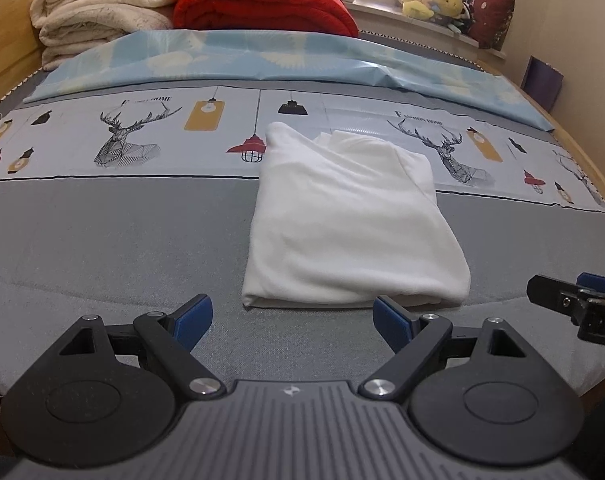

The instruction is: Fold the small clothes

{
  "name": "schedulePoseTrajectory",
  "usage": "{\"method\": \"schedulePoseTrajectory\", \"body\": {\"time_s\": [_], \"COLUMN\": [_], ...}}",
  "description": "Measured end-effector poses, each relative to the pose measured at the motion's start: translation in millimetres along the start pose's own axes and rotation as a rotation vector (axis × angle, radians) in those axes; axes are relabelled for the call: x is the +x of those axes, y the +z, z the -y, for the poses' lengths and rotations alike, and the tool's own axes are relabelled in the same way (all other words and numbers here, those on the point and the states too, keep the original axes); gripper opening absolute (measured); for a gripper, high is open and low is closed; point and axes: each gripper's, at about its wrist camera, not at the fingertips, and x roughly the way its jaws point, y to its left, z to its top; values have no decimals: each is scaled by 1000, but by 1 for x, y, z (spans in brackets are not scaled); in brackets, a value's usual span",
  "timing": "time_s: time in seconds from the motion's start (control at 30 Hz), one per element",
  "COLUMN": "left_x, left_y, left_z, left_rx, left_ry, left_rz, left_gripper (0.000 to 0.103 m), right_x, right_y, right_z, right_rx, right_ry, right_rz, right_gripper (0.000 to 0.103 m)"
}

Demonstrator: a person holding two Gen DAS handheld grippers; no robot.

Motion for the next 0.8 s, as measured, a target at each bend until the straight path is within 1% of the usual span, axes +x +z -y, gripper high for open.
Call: {"method": "schedulePoseTrajectory", "body": {"time_s": [0.8], "left_x": [0], "left_y": [-1], "left_z": [-3], "left_rx": [-17], "left_ry": [-14], "left_rz": [-5], "left_gripper": [91], "right_x": [1], "right_y": [-1], "right_z": [-4], "right_rx": [-13], "right_ry": [4], "right_rz": [-9], "right_gripper": [95]}}
